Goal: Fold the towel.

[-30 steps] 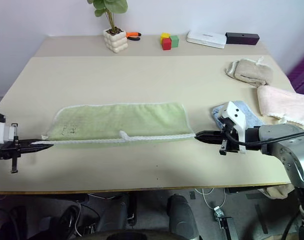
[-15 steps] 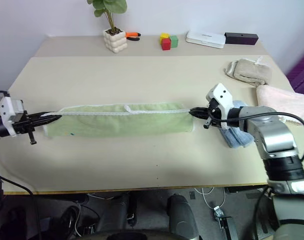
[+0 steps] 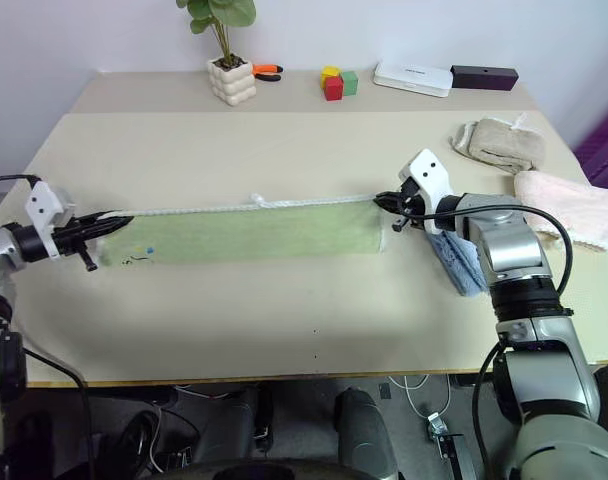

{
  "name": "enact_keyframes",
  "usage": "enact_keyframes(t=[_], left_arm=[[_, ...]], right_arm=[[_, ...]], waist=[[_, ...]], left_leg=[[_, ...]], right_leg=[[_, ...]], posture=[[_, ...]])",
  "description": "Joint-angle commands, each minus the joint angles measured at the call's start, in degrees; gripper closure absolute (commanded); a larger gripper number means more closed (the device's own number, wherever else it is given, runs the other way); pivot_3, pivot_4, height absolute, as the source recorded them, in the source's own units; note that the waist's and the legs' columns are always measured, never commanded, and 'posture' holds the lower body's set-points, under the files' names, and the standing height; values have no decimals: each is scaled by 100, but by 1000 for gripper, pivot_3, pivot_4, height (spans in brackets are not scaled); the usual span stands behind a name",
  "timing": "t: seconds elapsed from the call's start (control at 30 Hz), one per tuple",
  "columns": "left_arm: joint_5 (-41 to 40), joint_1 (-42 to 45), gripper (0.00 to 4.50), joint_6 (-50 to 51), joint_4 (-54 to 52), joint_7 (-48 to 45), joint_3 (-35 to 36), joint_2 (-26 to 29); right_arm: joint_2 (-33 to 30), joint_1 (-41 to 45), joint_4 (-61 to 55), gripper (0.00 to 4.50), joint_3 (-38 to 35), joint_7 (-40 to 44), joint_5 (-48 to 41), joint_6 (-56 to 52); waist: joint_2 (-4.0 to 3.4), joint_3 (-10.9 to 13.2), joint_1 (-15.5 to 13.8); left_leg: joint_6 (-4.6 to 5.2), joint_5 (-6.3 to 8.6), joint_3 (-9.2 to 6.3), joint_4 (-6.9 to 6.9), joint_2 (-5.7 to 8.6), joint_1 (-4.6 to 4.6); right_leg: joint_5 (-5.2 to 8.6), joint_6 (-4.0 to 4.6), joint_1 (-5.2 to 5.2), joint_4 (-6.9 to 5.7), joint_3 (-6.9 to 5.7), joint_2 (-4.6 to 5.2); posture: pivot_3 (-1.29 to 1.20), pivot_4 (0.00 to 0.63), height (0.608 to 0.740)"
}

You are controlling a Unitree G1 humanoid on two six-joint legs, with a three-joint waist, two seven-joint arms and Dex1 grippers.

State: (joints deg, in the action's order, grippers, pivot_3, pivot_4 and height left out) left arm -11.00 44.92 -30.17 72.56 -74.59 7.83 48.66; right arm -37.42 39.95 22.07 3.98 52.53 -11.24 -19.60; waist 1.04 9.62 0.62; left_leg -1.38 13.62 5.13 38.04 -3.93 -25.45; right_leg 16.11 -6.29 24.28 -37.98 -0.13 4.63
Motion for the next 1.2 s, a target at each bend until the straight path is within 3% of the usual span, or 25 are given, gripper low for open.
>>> enact_keyframes(t=[0.03,0.47,0.7,0.73,0.87,1.03,1.07,1.17,1.2], left_arm=[[125,117,4500,21,-17,182,98,-39],[523,277,4500,227,63,1109,90,-133],[471,300,4500,847,63,722,116,-278],[463,281,4215,907,50,595,112,-284],[531,218,2622,948,12,645,111,-302],[500,283,130,1042,22,856,201,-222],[514,308,0,1063,26,1015,217,-188],[289,436,0,1567,70,1114,457,-98],[169,465,308,1760,75,1083,593,-76]], right_arm=[[128,167,161,4482,-40,-143,152,202],[413,266,493,4482,-107,-328,387,411],[504,269,561,4482,-100,-328,383,376],[500,267,556,4496,-79,-265,372,343],[544,290,555,3176,-127,-370,387,319],[551,380,708,631,-196,-716,501,462],[541,416,753,96,-222,-840,534,506],[500,469,780,41,-290,-1038,543,516],[519,432,677,13,-371,-1003,426,483]], waist=[[0,0,1],[-1,0,0],[-1,0,11],[-1,0,13],[-1,0,11],[-1,0,10],[-1,0,11],[-1,0,15],[-1,0,14]], left_leg=[[0,0,0,0,0,0],[0,0,0,0,0,0],[-1,0,0,0,0,0],[-1,-1,0,0,0,0],[-1,-1,1,0,0,0],[-1,0,0,0,0,0],[-1,-1,0,0,0,0],[-1,-1,0,0,0,0],[-1,-1,0,0,0,0]], right_leg=[[0,0,0,0,0,0],[0,0,1,-2,0,0],[0,0,1,-2,0,0],[0,0,1,-2,0,0],[0,0,1,-2,0,0],[0,0,1,-2,0,0],[0,0,1,-2,0,0],[0,0,3,-3,0,0],[0,-1,3,-3,0,0]], posture=[[0,150,735],[0,150,735],[0,150,735],[0,150,735],[0,150,735],[0,150,735],[0,150,735],[0,150,735],[0,150,735]])
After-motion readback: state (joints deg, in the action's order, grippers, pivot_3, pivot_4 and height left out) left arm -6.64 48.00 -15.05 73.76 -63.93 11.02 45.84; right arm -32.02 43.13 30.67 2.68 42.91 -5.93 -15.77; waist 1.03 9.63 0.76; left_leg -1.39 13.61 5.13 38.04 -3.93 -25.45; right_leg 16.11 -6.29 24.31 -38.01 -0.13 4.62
